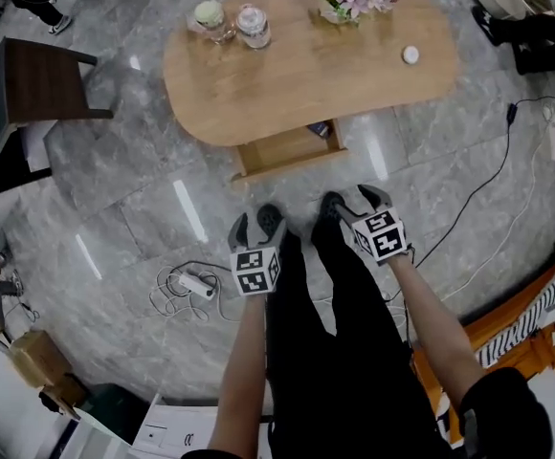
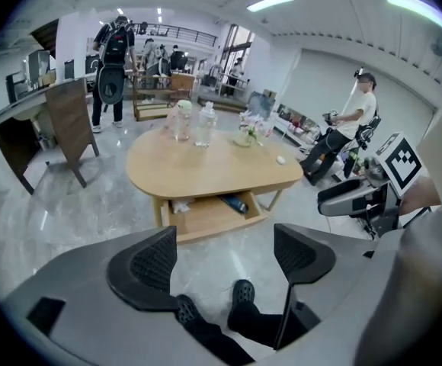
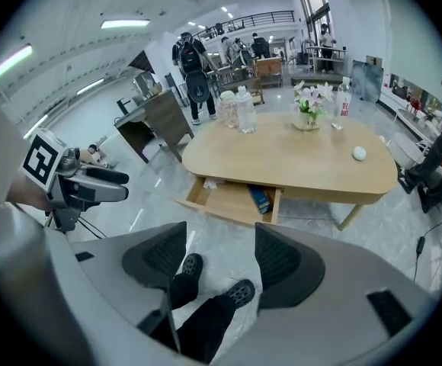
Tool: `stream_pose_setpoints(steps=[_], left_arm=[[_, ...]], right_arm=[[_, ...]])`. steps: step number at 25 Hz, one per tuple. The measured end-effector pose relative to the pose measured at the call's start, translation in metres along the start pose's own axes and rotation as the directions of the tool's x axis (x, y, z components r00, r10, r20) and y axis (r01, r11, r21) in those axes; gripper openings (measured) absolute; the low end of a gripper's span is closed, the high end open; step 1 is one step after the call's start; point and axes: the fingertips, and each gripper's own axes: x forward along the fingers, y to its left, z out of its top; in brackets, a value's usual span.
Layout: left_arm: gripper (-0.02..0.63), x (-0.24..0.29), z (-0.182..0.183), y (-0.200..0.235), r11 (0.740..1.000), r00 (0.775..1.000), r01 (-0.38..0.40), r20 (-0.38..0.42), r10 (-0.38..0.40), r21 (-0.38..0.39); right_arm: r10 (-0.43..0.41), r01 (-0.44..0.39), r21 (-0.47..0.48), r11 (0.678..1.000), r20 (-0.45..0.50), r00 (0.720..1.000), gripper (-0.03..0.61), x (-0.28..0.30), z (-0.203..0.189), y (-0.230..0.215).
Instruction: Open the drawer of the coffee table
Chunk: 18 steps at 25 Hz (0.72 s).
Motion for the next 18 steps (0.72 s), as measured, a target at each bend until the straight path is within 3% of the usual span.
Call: stream_pose_setpoints(steps=[10,16,18], left_arm=[[0.322,-0.087,0.081,-0.06,0.999,0.991,0.027,0.13,-0.033,0.044],[0.25,-0.132,0.137,-0.095,0.994,0.962,0.04,0.266,-0.065,0.097],[0.233,-0.148,0.149,-0.11,0.993,0.948,0.052,0.308,-0.083,0.106]], right_arm=[[0.051,-0.04,-0.094,0.995,0.108,0.993,0.267,-0.096,0.063,0.022],[0.105,-0.083,-0.113,0.99,0.206,0.973,0.263,-0.146,0.104,0.036],[0.112,-0.084,-0.123,0.989,0.242,0.964,0.227,-0.165,0.11,0.042]])
